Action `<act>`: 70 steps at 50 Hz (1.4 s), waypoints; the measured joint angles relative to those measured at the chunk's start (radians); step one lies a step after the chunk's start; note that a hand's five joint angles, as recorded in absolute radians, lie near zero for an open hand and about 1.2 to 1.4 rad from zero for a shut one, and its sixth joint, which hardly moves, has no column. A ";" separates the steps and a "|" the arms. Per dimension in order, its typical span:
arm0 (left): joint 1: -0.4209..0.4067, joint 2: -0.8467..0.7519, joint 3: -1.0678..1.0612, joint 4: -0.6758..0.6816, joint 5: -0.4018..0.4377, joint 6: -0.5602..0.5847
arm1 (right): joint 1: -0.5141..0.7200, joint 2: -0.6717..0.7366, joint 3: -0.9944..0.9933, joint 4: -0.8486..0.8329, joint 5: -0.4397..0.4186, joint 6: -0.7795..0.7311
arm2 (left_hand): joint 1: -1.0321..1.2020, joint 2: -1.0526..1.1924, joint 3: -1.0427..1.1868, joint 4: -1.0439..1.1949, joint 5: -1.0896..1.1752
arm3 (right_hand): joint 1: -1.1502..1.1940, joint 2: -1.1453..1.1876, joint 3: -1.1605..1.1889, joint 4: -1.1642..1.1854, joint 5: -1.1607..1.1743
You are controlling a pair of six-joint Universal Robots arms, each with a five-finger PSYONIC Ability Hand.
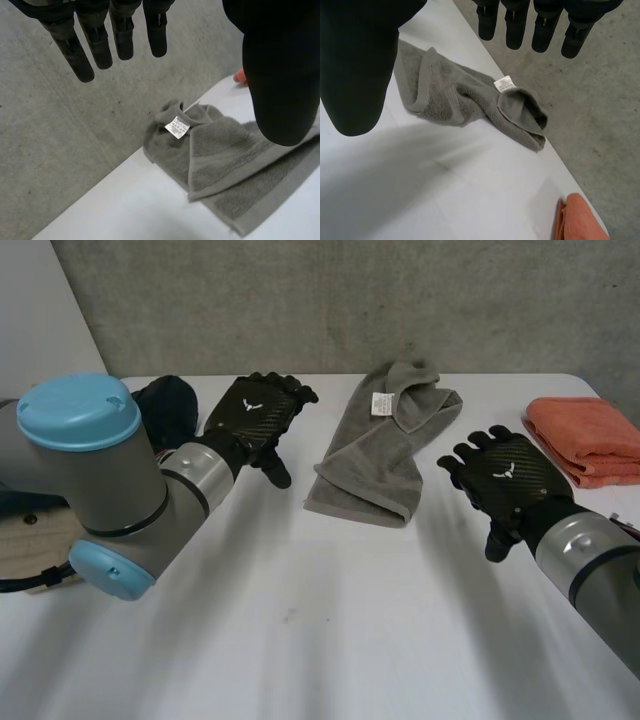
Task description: Fold the laundry.
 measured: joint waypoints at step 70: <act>0.185 0.416 -0.214 0.096 0.002 -0.108 | 0.572 0.511 -0.453 -0.007 -0.235 0.211 | 0.000 -0.006 0.000 0.000 0.000 | 0.519 0.575 0.597 0.612 0.573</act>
